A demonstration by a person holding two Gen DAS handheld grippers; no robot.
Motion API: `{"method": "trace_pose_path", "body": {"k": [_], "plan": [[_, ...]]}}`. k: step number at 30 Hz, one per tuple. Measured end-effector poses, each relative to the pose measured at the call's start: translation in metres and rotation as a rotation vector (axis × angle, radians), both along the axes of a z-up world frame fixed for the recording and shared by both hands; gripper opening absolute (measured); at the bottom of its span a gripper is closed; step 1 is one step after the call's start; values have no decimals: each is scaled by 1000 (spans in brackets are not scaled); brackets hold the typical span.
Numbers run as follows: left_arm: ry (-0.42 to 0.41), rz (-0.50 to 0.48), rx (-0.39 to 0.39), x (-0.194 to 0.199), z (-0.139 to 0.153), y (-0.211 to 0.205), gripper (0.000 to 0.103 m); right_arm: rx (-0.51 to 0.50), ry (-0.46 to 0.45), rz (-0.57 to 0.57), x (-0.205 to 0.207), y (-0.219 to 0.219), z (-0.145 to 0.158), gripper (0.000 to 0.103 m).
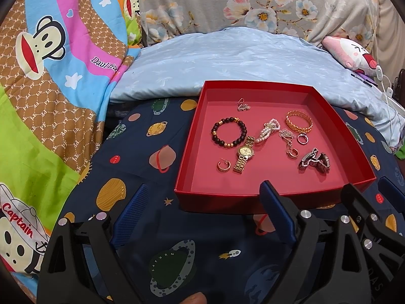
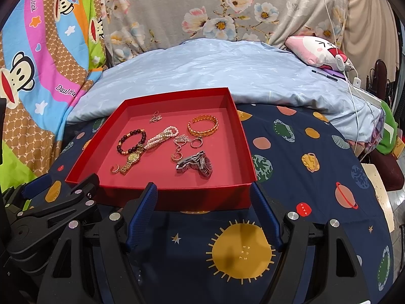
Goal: Organize jewelry
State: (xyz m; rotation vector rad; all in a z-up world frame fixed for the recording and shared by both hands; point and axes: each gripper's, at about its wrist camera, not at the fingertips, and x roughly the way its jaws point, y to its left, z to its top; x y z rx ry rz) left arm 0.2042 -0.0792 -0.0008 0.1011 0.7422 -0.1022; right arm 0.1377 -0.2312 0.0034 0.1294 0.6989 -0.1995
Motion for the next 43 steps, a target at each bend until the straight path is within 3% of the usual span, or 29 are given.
{"method": "trace_pose_path", "body": {"k": [35, 43], "plan": [[15, 15, 36, 0, 0, 0, 93, -9, 17, -18, -3, -1, -2, 75], [35, 0, 0, 0, 0, 1, 93, 0, 12, -37, -6, -5, 2, 79]]}}
